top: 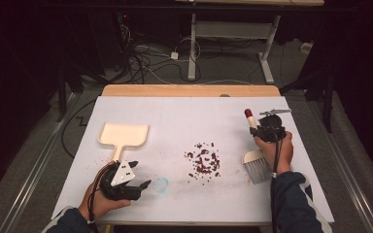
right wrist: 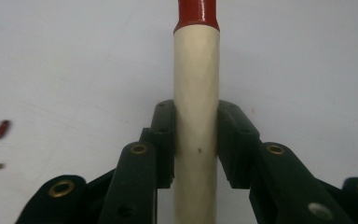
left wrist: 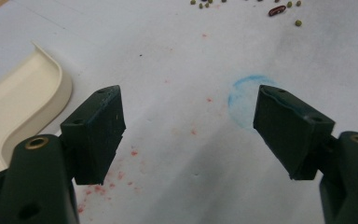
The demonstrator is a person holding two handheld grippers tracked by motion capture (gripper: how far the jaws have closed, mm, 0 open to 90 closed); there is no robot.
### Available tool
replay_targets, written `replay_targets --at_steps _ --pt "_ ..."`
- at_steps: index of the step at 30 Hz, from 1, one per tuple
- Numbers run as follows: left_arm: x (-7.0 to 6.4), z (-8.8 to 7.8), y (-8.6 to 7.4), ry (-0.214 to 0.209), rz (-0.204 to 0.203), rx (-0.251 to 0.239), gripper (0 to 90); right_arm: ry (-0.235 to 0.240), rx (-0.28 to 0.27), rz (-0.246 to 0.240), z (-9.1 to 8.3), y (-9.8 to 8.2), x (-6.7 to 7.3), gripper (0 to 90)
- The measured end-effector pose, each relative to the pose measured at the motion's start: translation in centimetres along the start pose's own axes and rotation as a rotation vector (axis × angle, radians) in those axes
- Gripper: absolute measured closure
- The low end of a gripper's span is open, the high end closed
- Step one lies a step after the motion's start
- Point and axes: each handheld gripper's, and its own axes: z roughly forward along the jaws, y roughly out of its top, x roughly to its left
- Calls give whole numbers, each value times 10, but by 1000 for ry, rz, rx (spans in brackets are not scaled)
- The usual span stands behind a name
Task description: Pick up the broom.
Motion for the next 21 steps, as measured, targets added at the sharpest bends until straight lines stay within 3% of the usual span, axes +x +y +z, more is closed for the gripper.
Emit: replay_targets --at_steps 1,2,3,5,7,8,9,10,12,14,15,16,17,18,20,21 --pt "1 -2 2 8 -2 -10 238 28 -72 5 -18 -3 0 705" --pt "2 -5 4 12 -12 -27 238 28 -72 5 -18 -3 0 705" --pt "5 -10 11 8 -52 -69 239 40 -134 -8 -36 -6 1 705" --pt "5 -12 15 -5 -66 -87 238 46 -161 -18 -44 -8 2 705" --pt "3 -13 26 -39 -85 -117 239 64 -224 -33 -68 -11 5 705" --pt "-4 -13 39 -80 -79 -146 239 69 -246 -35 -76 -12 6 705" --pt "-4 -13 39 -80 -79 -146 239 69 -246 -35 -76 -12 6 705" --pt "-14 -10 54 -132 -74 -184 239 77 -292 -30 -90 -14 9 705" --pt "-26 -4 70 -176 -59 -208 239 89 -331 -32 -101 -15 15 705" --pt "-42 1 88 -207 -12 -253 243 89 -362 -43 -109 -15 25 704" --pt "-42 1 88 -207 -12 -253 245 86 -382 -55 -111 -15 31 705" --pt "-60 6 108 -233 28 -297 246 83 -394 -68 -113 -15 38 704" --pt "-67 9 117 -250 42 -315 246 80 -407 -84 -115 -15 45 704" --pt "-67 9 117 -250 42 -315 247 80 -407 -84 -115 -15 45 704" --pt "-86 23 139 -292 52 -343 251 96 -431 -118 -117 -16 67 704" --pt "-86 23 139 -292 52 -343 251 104 -436 -127 -117 -17 74 704"
